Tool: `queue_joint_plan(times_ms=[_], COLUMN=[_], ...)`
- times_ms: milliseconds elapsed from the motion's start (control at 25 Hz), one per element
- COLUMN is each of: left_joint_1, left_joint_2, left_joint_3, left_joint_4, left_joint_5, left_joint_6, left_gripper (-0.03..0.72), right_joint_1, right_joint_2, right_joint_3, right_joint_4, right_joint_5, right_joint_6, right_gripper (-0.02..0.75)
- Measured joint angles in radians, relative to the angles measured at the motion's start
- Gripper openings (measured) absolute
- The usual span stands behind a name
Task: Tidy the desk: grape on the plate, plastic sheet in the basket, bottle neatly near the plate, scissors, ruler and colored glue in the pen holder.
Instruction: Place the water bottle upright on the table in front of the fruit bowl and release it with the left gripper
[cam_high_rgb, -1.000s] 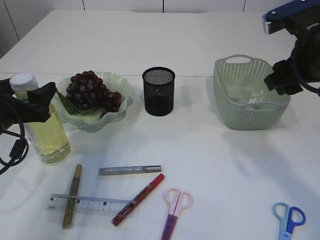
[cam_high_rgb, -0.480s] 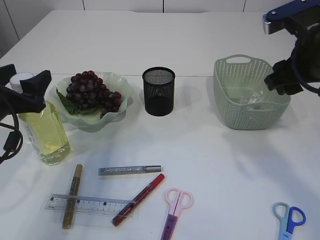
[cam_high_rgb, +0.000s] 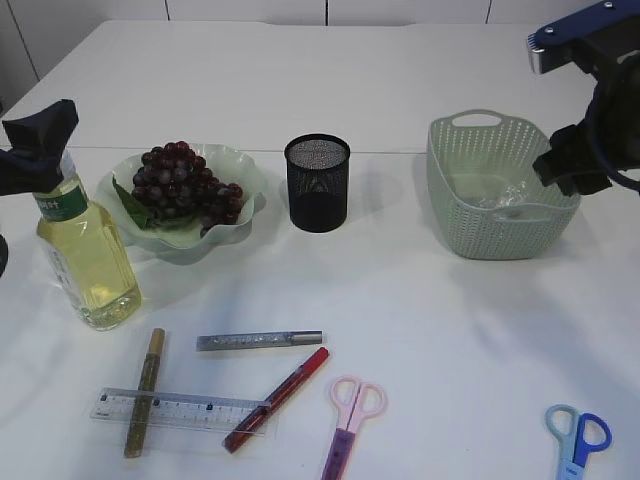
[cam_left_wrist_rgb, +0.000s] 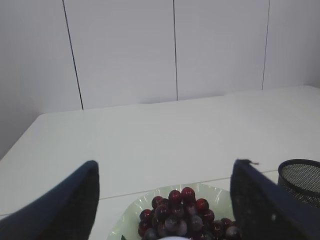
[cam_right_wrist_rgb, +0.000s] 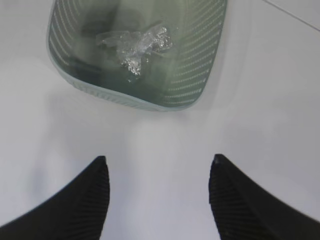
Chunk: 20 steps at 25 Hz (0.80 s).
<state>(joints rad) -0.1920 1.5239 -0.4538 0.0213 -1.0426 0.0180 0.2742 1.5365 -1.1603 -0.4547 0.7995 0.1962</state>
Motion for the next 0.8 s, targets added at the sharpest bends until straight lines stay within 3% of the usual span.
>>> queue_joint_plan(times_ms=[400, 800], left_joint_1=[0.0, 0.0], left_joint_2=[-0.196, -0.468], left_joint_3=[0.006, -0.034], left_joint_4=[-0.001, -0.027], left_joint_5=[0.278, 0.788], left_joint_6=[-0.006, -0.044], left_gripper=[0.585, 0.582], right_joint_1=[0.0, 0.0], right_joint_2=[0.0, 0.0], right_joint_3=[0.0, 0.0], right_joint_4=[0.02, 0.159], right_joint_5=[0.113, 0.269], right_joint_6=[0.0, 0.0], right_gripper=[0.491, 0.491])
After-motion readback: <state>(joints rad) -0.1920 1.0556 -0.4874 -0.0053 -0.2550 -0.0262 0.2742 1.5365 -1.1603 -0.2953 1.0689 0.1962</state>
